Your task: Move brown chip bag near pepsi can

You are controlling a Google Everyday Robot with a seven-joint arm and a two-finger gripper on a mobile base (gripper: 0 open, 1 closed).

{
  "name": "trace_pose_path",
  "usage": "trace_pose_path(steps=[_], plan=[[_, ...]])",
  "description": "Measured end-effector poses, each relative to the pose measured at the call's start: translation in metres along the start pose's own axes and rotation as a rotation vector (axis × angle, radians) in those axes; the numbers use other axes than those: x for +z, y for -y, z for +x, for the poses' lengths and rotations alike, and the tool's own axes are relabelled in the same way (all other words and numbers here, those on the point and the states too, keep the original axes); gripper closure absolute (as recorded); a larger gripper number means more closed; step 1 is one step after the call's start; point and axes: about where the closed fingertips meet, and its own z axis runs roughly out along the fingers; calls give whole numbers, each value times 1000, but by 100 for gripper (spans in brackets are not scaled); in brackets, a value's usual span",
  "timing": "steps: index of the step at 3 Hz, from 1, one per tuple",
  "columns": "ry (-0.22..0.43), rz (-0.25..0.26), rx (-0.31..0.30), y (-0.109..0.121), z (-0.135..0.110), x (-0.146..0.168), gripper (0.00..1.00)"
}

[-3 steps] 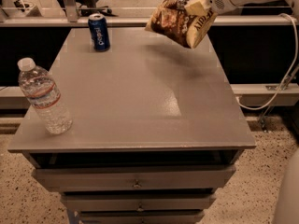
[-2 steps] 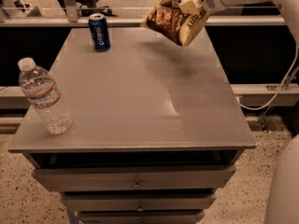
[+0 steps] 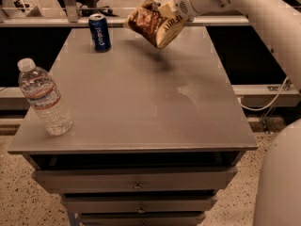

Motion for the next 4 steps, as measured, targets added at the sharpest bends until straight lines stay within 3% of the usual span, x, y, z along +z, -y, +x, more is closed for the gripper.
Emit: trace_pose_path(steps=[1, 4], plan=[[31, -34, 44, -32, -14, 27, 100], [27, -43, 44, -36, -12, 33, 35]])
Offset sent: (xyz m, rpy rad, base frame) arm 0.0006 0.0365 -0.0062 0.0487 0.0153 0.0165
